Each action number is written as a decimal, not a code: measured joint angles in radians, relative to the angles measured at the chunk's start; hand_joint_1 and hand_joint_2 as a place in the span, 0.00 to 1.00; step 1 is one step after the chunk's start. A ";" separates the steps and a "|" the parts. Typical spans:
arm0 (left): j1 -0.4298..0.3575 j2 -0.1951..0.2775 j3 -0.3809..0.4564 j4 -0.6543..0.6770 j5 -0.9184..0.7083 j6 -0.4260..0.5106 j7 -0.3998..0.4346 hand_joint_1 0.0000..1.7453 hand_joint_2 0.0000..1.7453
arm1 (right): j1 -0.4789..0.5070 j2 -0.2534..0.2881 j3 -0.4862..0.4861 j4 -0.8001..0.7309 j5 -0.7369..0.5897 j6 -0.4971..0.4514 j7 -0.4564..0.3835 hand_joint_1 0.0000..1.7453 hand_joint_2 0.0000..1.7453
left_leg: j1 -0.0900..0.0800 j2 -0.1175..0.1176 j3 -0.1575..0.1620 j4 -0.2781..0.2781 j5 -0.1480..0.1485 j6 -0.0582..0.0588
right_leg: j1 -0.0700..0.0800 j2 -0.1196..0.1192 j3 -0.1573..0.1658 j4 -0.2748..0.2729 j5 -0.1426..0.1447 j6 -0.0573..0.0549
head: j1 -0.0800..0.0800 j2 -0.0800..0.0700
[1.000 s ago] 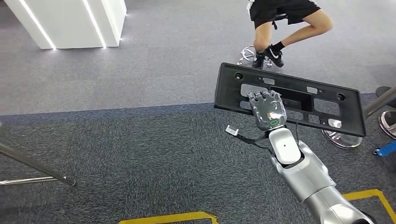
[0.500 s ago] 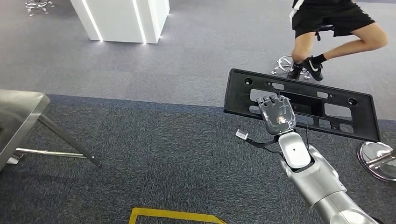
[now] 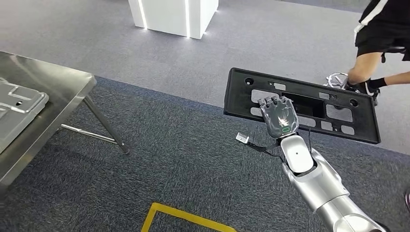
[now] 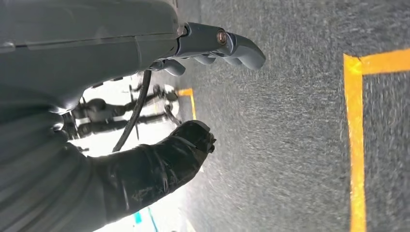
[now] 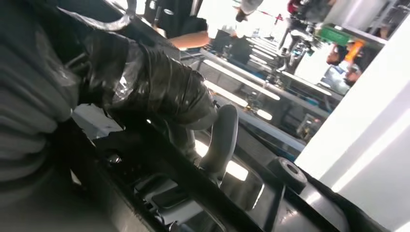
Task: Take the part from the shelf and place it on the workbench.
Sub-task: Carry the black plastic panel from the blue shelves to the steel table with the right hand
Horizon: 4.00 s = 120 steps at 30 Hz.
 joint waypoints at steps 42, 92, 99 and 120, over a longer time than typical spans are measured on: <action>0.003 -0.009 0.066 0.001 0.014 0.007 0.030 0.00 1.00 | -0.095 0.116 0.061 -0.020 -0.045 0.172 -0.104 1.00 1.00 | -0.002 -0.114 -0.029 0.012 0.010 -0.027 | 0.009 0.067 0.088 -0.226 0.141 -0.044 | -0.001 0.000; -0.043 0.014 0.080 0.003 -0.016 -0.078 0.032 0.00 1.00 | -0.283 0.197 0.211 -0.060 -0.128 0.317 -0.087 1.00 1.00 | 0.014 -0.001 -0.013 0.012 0.001 -0.017 | 0.000 0.004 -0.010 0.019 -0.008 0.002 | 0.000 0.000; -0.059 0.015 0.080 0.003 -0.024 -0.096 0.032 0.00 1.00 | -0.318 0.144 0.195 -0.021 -0.158 0.320 -0.086 1.00 1.00 | 0.011 -0.095 -0.021 0.017 0.007 -0.022 | -0.001 0.098 0.047 -0.162 0.130 -0.026 | 0.000 0.000; -0.068 0.032 0.079 0.003 -0.030 -0.117 0.019 0.00 1.00 | -0.329 0.117 0.180 0.064 -0.160 0.312 -0.061 1.00 1.00 | 0.000 0.028 0.002 0.007 -0.012 -0.049 | 0.011 -0.001 0.071 -0.209 0.129 -0.029 | -0.003 0.000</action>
